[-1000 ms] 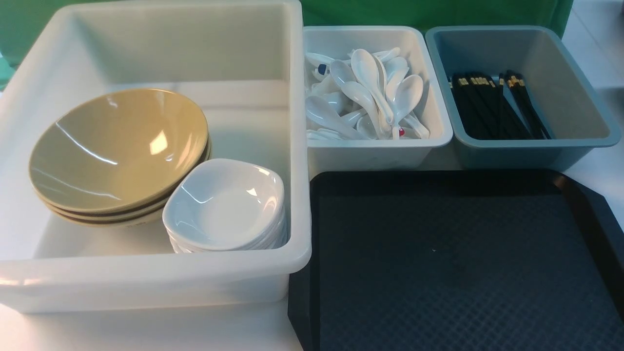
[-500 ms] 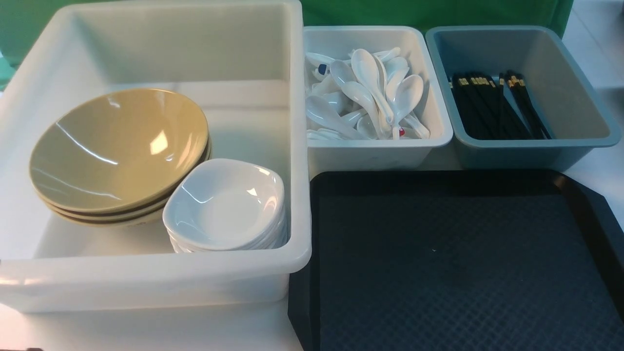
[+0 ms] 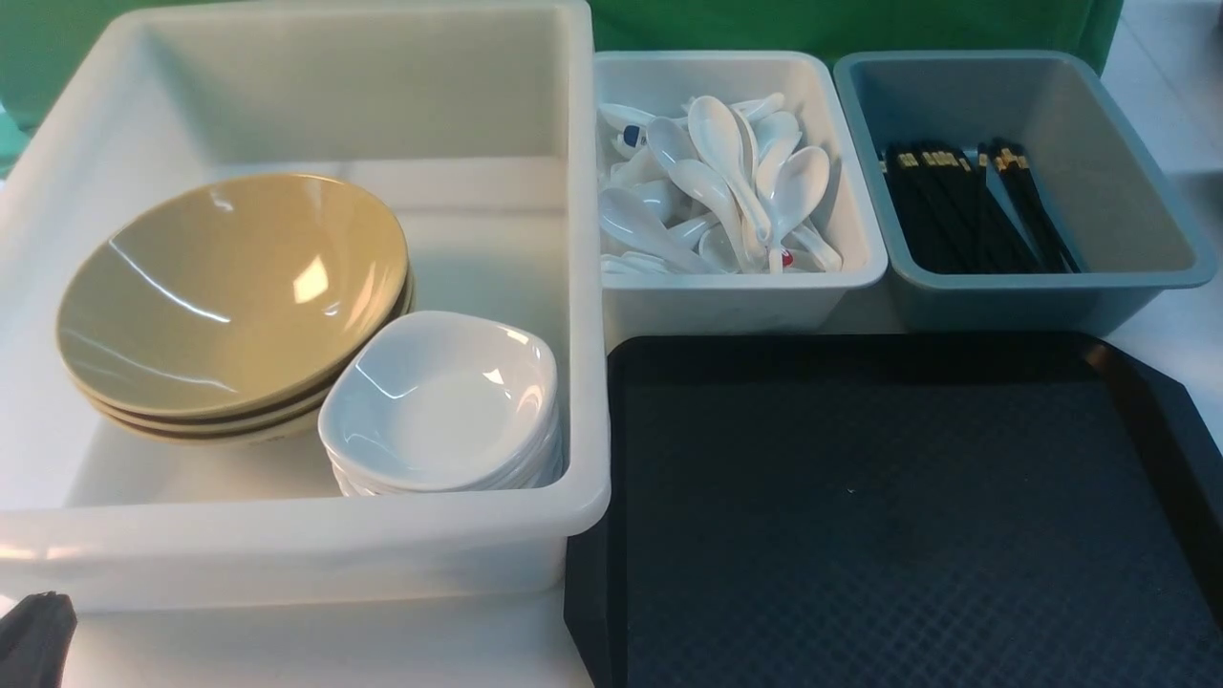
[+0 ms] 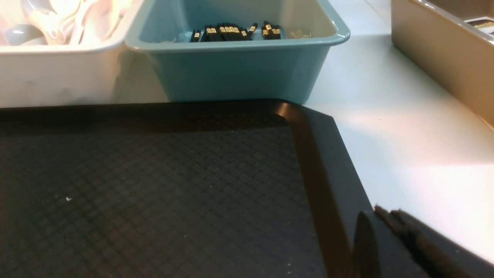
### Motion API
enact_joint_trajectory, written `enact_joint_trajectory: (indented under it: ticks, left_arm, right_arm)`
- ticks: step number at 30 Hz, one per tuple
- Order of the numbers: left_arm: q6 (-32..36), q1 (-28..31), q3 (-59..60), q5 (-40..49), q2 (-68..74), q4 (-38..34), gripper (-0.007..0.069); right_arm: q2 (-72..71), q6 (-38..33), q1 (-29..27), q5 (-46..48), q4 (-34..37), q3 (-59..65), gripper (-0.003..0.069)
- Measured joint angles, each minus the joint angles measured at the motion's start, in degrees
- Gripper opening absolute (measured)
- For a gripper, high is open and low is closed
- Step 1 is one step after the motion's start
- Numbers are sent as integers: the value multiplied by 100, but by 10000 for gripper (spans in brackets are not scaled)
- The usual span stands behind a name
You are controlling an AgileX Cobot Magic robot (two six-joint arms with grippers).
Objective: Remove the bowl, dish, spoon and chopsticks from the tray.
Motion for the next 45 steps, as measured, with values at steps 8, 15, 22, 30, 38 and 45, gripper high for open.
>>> enact_joint_trajectory:
  ticks: [8,15,22,30,38,45]
  left_arm:
    - [0,0,0,5,0,-15,-11]
    - [0,0,0,5,0,-15,-11]
    - [0,0,0,5,0,-15,-11]
    - [-11,0,0,5,0,-15,-11]
    - [-11,0,0,5,0,-15,-11]
    - [-11,0,0,5,0,-15,-11]
  right_arm:
    - [0,0,0,0,0,0,45]
    - [0,0,0,0,0,0,47]
    - [0,0,0,0,0,0,57]
    - [0,0,0,0,0,0,63]
    - [0,0,0,0,0,0,76]
    - [0,0,0,0,0,0,78]
